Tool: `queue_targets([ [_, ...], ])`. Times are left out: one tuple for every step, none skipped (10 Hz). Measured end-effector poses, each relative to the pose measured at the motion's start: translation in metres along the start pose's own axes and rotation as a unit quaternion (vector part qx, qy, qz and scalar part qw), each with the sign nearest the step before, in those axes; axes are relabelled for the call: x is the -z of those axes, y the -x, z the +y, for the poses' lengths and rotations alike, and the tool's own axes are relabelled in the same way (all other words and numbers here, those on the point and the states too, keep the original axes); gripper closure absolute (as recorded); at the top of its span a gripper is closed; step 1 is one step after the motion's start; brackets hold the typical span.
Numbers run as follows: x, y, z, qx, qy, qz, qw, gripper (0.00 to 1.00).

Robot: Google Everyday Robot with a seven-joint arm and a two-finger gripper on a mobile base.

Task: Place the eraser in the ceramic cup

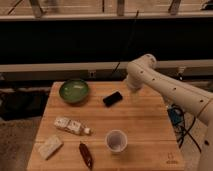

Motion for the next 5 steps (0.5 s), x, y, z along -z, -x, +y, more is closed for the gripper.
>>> queue_targets([
  [-0.004, 0.001, -0.001, 0.005, 0.0, -0.003, 1.0, 0.2],
  [-0.012, 0.006, -0.006, 0.014, 0.001, -0.009, 0.9999, 0.2],
  [-0.02, 0.011, -0.011, 0.022, 0.003, -0.016, 0.9996, 0.2],
  [-0.022, 0.01, -0.013, 0.025, 0.002, -0.015, 0.9996, 0.2],
  [-0.027, 0.011, -0.014, 0.03, 0.004, -0.019, 0.9993, 0.2],
])
